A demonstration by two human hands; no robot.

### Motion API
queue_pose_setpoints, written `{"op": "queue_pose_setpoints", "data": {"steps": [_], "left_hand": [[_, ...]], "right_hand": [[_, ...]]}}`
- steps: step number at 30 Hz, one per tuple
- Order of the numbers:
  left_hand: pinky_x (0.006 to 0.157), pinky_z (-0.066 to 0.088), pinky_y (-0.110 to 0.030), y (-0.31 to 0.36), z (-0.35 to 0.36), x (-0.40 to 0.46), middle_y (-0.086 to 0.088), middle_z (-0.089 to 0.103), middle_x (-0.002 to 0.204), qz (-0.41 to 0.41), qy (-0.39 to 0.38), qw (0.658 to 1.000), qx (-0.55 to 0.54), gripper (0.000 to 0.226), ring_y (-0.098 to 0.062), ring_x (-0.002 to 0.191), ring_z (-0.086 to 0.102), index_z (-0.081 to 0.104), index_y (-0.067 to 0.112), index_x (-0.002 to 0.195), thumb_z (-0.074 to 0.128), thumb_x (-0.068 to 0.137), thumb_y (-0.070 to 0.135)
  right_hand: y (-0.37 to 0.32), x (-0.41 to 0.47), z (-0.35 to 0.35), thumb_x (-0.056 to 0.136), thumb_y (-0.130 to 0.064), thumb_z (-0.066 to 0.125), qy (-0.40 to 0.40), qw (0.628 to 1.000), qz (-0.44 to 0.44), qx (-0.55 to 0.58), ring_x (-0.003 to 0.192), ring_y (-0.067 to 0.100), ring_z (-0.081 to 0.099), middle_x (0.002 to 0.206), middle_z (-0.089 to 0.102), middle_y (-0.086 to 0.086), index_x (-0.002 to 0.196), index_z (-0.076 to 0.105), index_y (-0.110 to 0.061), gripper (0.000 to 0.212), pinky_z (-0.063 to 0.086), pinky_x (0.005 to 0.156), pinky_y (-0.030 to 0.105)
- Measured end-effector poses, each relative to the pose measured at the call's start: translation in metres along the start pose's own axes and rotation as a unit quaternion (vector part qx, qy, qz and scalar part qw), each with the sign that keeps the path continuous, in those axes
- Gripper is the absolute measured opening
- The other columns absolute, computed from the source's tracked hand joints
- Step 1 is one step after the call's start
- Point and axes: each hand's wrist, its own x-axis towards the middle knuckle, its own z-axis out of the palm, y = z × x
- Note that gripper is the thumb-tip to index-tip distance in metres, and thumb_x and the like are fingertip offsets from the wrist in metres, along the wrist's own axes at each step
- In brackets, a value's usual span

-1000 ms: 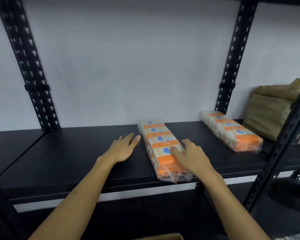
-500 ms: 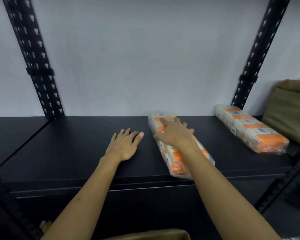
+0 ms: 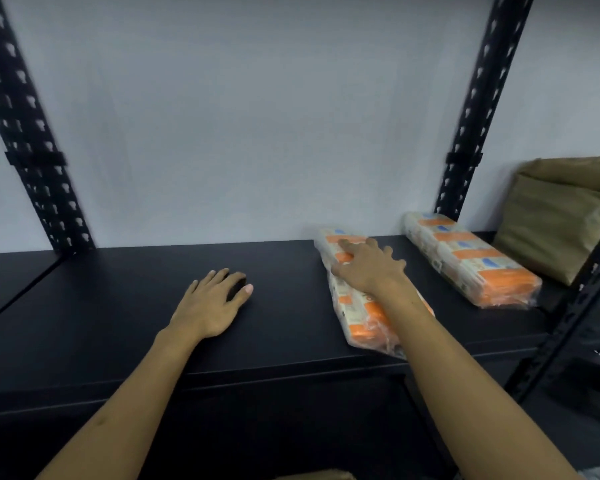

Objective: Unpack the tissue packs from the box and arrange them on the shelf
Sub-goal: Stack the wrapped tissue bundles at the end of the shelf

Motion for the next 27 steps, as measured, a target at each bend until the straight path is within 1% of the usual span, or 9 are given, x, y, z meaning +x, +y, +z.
{"op": "queue_pose_setpoints", "data": {"steps": [5,8,10,14,17,20,23,24,27], "left_hand": [[0.124,0.018,-0.050,0.003,0.001,0.013,0.001,0.025,0.166,-0.029,-0.011,0.999,0.035,0.060,-0.025,0.154,0.020,0.031,0.036,0.155,0.033,0.101,0.063],[0.123,0.021,-0.049,0.027,0.004,0.021,-0.008,0.029,0.164,-0.060,-0.013,0.998,0.034,0.067,-0.030,0.153,0.021,0.035,0.024,0.155,0.041,0.099,0.061],[0.123,0.023,-0.048,0.053,0.009,0.028,-0.011,0.033,0.162,-0.033,-0.013,0.999,0.037,0.069,-0.030,0.152,0.023,0.039,0.019,0.153,0.044,0.099,0.060],[0.122,0.021,-0.051,0.118,0.023,0.049,-0.009,0.039,0.158,0.057,-0.039,0.998,0.014,0.060,-0.029,0.152,0.025,0.045,0.023,0.149,0.043,0.100,0.058],[0.123,0.018,-0.052,0.163,0.033,0.067,-0.009,0.036,0.161,0.055,-0.065,0.996,-0.024,0.058,-0.030,0.152,0.022,0.044,0.025,0.150,0.037,0.102,0.058],[0.123,0.001,-0.060,0.195,0.043,0.075,-0.014,0.015,0.168,-0.008,-0.068,0.995,-0.071,0.063,-0.034,0.156,0.005,0.034,0.031,0.156,0.020,0.103,0.063],[0.120,-0.009,-0.063,0.205,0.056,0.073,-0.017,0.001,0.169,-0.021,-0.049,0.997,-0.052,0.075,-0.036,0.155,-0.007,0.021,0.035,0.160,0.003,0.097,0.072],[0.120,-0.010,-0.063,0.206,0.059,0.072,-0.017,-0.001,0.169,-0.018,-0.048,0.998,-0.042,0.078,-0.036,0.155,-0.009,0.018,0.035,0.160,0.001,0.095,0.074],[0.120,-0.010,-0.063,0.205,0.060,0.073,-0.017,-0.002,0.169,-0.015,-0.050,0.998,-0.023,0.082,-0.036,0.155,-0.010,0.015,0.035,0.161,-0.002,0.092,0.077]], "right_hand": [[0.043,-0.007,-0.009,0.093,-0.066,0.043,0.004,1.000,0.006,0.014,0.148,0.042,0.021,0.166,0.019,0.003,0.155,0.029,-0.046,0.066,0.021,0.113,0.066],[0.064,-0.013,-0.013,0.094,-0.066,0.042,0.005,1.000,0.008,0.020,0.149,0.043,0.018,0.167,0.018,0.004,0.155,0.027,-0.047,0.066,0.018,0.114,0.067],[0.074,-0.017,-0.015,0.094,-0.065,0.042,0.009,0.999,0.009,0.032,0.149,0.043,0.019,0.166,0.019,0.005,0.156,0.027,-0.046,0.066,0.019,0.114,0.067],[0.090,-0.020,-0.024,0.084,-0.071,0.041,0.020,0.995,0.007,0.102,0.146,0.038,0.031,0.163,0.030,0.001,0.154,0.034,-0.043,0.075,0.029,0.114,0.064],[0.099,-0.019,-0.036,0.087,-0.065,0.047,0.033,0.989,-0.002,0.148,0.139,0.032,0.044,0.157,0.043,0.001,0.151,0.042,-0.036,0.071,0.037,0.113,0.053],[0.104,-0.019,-0.052,0.088,-0.061,0.052,0.063,0.981,-0.016,0.182,0.135,0.031,0.050,0.150,0.052,0.001,0.148,0.048,-0.035,0.066,0.040,0.111,0.049],[0.106,-0.016,-0.076,0.086,-0.062,0.053,0.115,0.975,-0.043,0.186,0.133,0.029,0.052,0.145,0.058,-0.002,0.147,0.050,-0.035,0.067,0.044,0.107,0.045],[0.108,-0.013,-0.086,0.085,-0.062,0.053,0.127,0.975,-0.050,0.176,0.131,0.030,0.053,0.142,0.060,-0.002,0.146,0.051,-0.036,0.066,0.045,0.106,0.045],[0.116,0.004,-0.115,0.079,-0.062,0.051,0.133,0.982,-0.050,0.126,0.128,0.035,0.052,0.131,0.064,-0.002,0.141,0.054,-0.042,0.065,0.045,0.104,0.053]]}}
